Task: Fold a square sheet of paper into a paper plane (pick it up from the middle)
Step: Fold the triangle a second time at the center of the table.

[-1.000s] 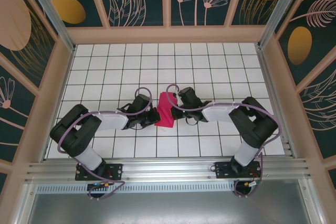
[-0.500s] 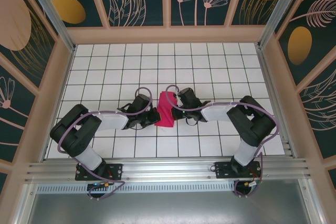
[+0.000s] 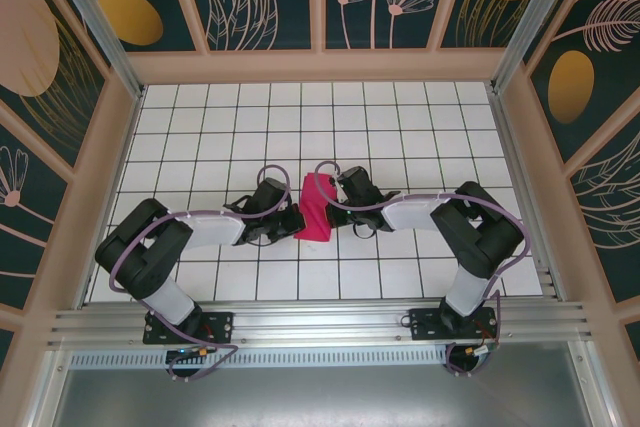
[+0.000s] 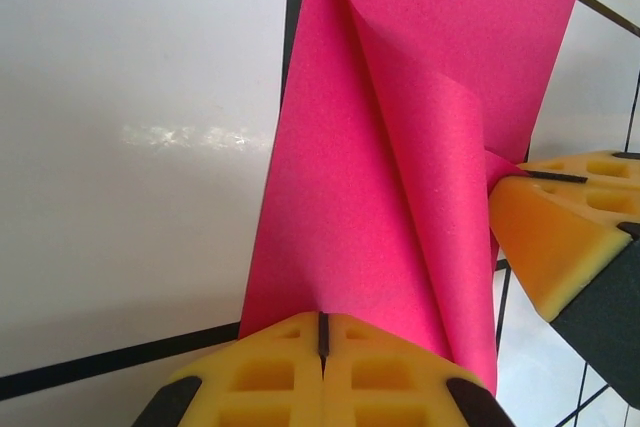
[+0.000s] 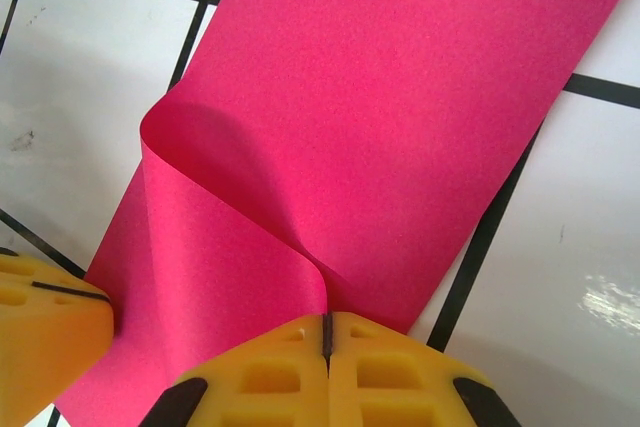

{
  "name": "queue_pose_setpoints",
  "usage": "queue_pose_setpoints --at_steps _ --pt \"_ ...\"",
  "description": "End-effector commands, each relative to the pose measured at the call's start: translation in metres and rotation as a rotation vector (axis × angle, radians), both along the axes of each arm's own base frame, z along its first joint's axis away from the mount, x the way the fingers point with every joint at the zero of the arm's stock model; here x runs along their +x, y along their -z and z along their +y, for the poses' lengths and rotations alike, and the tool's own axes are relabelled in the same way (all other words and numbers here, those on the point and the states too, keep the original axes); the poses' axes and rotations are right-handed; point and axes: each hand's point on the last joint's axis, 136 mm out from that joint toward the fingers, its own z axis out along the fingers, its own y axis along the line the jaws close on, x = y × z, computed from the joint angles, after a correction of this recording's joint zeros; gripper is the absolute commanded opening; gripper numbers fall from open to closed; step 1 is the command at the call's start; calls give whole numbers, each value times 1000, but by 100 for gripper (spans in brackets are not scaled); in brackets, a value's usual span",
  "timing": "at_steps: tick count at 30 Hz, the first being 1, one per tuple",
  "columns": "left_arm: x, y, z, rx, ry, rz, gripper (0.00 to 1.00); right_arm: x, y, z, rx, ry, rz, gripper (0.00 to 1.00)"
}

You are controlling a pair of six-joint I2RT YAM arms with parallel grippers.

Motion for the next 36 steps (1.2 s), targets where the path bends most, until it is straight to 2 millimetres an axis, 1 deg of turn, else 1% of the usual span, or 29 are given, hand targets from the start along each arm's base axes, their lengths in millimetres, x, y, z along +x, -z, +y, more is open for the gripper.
queue_pose_setpoints --at_steps 1,4,7,9,11,13,15,18,21,24,25,27,28,29,32,36 --pt "11 -25 0 -6 -21 -71 3 0 14 -9 -54 22 28 0" --pt "22 -49 0 -39 -63 -142 5 -1 14 -9 -52 19 31 0" --pt "30 -70 -14 -127 -54 -191 5 -1 14 -8 -50 19 30 0" --pt "34 -77 -25 -182 -40 -195 4 -1 13 -9 -51 20 29 0" --pt "38 -77 -36 -226 -33 -178 3 -1 13 -8 -48 18 29 0" --pt "41 -75 -44 -260 -25 -165 3 -1 14 -7 -47 18 31 0" --pt "44 -71 -48 -272 -28 -156 2 -1 14 -8 -46 20 31 0" --pt "47 -63 -49 -262 -39 -140 2 -2 14 -7 -43 19 33 0" --pt "46 -52 -44 -226 -61 -123 2 -2 15 -7 -43 20 35 0" --pt "47 -44 -43 -208 -61 -110 2 -2 15 -7 -39 20 37 0" --pt "47 -42 -45 -209 -56 -106 2 -2 15 -7 -38 19 38 0" --pt "48 -45 -48 -228 -46 -111 3 -2 16 -7 -40 20 40 0" --pt "47 -35 -48 -211 -48 -93 2 -2 16 -7 -40 19 39 0" --pt "47 -30 -46 -192 -52 -84 2 -2 16 -7 -42 19 39 0" --pt "45 -20 -36 -148 -73 -83 3 -2 16 -7 -46 21 39 0" --pt "44 -4 -34 -115 -66 -61 2 -2 18 -6 -45 18 43 0"
